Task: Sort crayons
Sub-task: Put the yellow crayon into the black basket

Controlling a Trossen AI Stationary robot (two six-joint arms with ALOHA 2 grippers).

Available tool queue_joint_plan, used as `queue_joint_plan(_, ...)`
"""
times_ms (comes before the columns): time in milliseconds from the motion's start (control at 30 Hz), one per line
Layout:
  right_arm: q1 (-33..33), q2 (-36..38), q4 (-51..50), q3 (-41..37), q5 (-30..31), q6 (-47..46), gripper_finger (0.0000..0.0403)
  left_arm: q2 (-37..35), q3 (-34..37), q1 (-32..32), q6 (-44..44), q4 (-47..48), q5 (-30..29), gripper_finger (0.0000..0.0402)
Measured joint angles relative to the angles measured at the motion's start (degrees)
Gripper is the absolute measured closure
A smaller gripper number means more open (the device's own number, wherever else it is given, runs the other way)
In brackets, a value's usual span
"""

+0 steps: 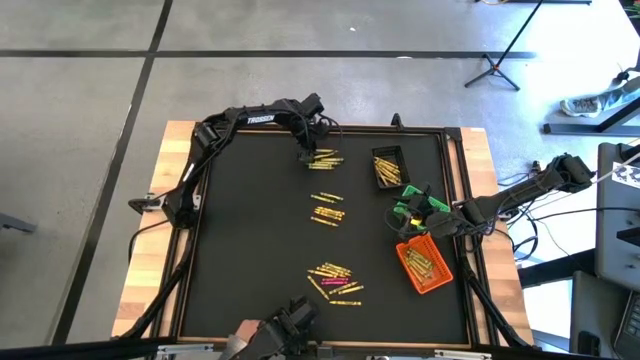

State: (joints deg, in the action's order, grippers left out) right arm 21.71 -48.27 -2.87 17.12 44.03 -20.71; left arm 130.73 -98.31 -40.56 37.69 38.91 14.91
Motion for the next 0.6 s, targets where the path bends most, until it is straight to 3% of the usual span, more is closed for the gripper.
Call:
queue_joint_plan(167, 0.0, 0.0, -0.1, 0.0, 0.1, 0.0, 0.0214, 0.1, 0.0, 0.0, 0.3, 0.0, -0.3, 0.0305)
queue_joint_plan(433, 0.0, 0.0, -0.2, 0.0, -0.1, 0.0, 0.0214, 0.2, 0.0, 0.0, 0.4, 0.0, -0.9, 0.0391)
queue_joint_plan(600, 0.0, 0.0, -0.2, 0.0, -0.1, -0.1, 0.0214, -0.2, 0.0, 0.4, 0.2, 0.0, -4.0, 0.0390)
